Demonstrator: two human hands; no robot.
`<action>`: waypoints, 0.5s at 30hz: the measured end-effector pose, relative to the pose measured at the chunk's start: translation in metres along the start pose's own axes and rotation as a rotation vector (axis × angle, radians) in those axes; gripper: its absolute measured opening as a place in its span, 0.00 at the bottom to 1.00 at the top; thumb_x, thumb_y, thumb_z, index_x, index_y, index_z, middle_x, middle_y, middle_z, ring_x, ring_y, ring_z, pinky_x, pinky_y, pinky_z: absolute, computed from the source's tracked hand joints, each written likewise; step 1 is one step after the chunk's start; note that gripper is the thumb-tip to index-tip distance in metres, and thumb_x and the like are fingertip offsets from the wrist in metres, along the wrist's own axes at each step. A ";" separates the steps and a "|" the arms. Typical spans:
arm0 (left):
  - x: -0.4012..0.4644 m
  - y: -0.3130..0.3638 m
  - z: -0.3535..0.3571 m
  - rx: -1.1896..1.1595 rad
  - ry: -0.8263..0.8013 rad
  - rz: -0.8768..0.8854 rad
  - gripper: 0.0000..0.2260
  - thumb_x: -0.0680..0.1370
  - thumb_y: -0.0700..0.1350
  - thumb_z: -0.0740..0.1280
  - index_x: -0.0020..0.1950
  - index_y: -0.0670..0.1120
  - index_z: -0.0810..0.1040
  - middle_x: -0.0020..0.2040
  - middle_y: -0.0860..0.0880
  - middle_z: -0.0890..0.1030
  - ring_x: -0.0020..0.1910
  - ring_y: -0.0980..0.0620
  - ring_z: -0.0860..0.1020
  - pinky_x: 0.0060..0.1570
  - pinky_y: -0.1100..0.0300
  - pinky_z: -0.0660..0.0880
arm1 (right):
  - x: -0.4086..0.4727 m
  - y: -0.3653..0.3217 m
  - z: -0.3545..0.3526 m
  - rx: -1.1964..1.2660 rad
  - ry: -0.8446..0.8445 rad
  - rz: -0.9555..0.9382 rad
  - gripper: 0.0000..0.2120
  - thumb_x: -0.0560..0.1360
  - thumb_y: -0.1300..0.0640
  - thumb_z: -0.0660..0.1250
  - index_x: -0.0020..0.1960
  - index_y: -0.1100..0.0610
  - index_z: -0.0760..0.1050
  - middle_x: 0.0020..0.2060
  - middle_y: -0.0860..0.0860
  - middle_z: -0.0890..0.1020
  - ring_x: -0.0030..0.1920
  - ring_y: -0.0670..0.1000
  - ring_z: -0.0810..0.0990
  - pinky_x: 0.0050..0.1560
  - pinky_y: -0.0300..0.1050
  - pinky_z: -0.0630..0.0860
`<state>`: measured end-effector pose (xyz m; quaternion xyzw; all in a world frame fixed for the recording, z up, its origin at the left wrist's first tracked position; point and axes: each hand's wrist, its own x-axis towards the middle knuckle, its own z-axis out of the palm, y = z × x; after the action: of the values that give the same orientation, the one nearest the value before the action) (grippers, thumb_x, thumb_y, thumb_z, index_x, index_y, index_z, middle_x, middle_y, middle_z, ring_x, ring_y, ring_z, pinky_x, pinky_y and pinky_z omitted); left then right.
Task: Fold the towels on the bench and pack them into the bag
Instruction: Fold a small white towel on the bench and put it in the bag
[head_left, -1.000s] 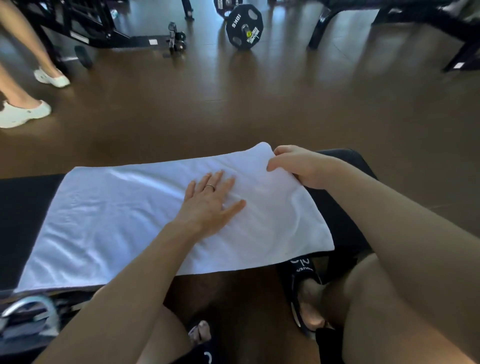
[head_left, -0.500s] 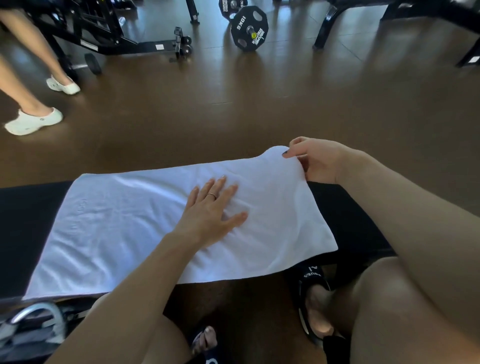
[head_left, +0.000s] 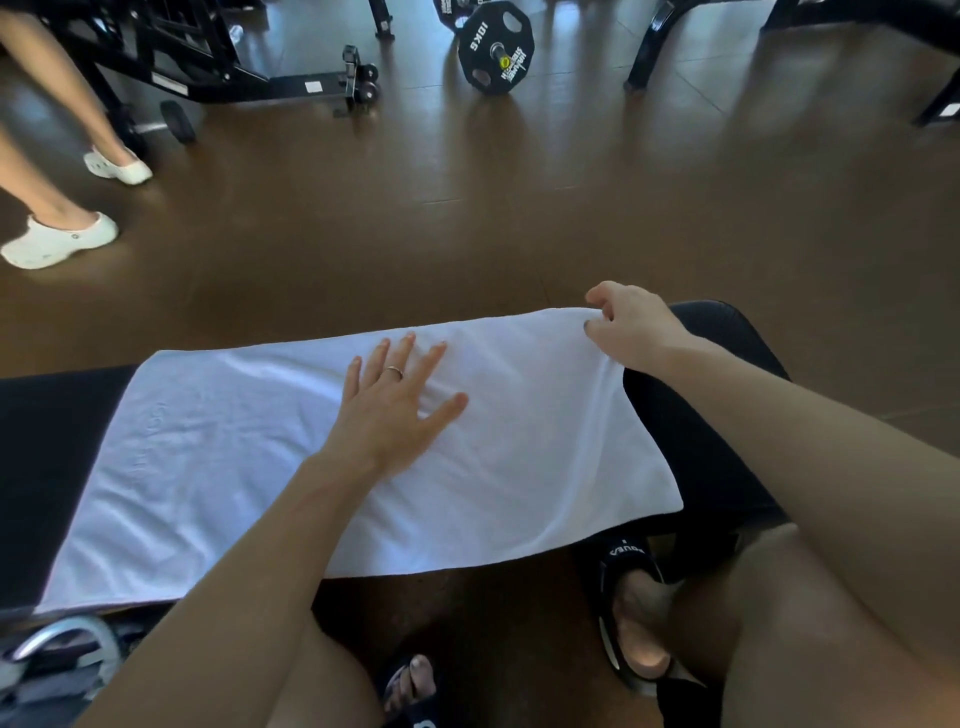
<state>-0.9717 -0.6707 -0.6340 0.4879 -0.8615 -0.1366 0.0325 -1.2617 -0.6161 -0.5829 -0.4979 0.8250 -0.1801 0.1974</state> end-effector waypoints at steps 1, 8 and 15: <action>0.002 -0.006 -0.002 0.031 -0.028 -0.035 0.38 0.73 0.76 0.45 0.81 0.65 0.49 0.84 0.53 0.46 0.82 0.50 0.42 0.79 0.46 0.38 | 0.001 -0.003 0.005 -0.035 -0.023 -0.014 0.23 0.80 0.54 0.60 0.75 0.53 0.67 0.67 0.56 0.73 0.67 0.58 0.71 0.63 0.53 0.72; 0.007 -0.020 -0.011 0.073 -0.067 -0.027 0.32 0.78 0.71 0.49 0.81 0.66 0.46 0.83 0.55 0.43 0.82 0.51 0.40 0.78 0.44 0.38 | 0.001 -0.019 0.035 -0.476 -0.079 -0.142 0.25 0.83 0.45 0.48 0.78 0.50 0.58 0.76 0.57 0.62 0.78 0.59 0.55 0.76 0.59 0.55; 0.020 -0.057 -0.020 0.124 -0.104 -0.160 0.28 0.80 0.70 0.45 0.80 0.67 0.48 0.83 0.56 0.46 0.82 0.51 0.42 0.78 0.43 0.39 | 0.008 -0.036 0.062 -0.463 -0.189 -0.308 0.26 0.84 0.43 0.41 0.82 0.44 0.48 0.78 0.52 0.61 0.79 0.54 0.53 0.79 0.55 0.45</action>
<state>-0.9311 -0.7198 -0.6318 0.5487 -0.8270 -0.1104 -0.0533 -1.2068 -0.6454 -0.6195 -0.6635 0.7370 0.0323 0.1248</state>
